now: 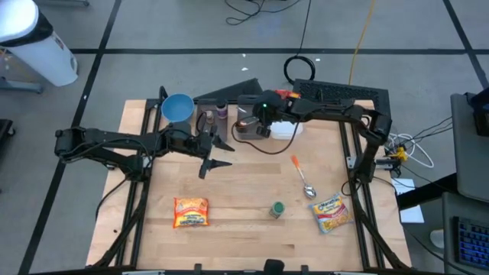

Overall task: Pick & Place Food Item
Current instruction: Put the white patterned spoon into the right black bin

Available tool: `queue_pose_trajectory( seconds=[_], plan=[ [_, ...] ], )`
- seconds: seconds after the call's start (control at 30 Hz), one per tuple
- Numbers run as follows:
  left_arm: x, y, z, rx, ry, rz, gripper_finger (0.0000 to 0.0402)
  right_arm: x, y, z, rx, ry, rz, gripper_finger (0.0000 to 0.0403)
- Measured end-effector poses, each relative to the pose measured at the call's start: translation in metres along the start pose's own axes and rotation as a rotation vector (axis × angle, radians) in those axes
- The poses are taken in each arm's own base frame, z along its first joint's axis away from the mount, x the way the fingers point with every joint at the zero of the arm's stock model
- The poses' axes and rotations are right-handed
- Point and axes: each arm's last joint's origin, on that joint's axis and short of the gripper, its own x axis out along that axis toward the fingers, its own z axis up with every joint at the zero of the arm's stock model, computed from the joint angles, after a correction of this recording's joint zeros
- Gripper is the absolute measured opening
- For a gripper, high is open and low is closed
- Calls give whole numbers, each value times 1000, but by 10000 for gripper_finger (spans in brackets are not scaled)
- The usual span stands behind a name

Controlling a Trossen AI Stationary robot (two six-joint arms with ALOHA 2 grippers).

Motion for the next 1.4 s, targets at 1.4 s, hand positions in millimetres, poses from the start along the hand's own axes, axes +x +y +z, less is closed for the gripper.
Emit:
queue_pose_trajectory(
  seconds=[1.4],
  plan=[
    [0,0,-1,6,8,-1,246,29,0,-3,35,177,59,25]
  ],
)
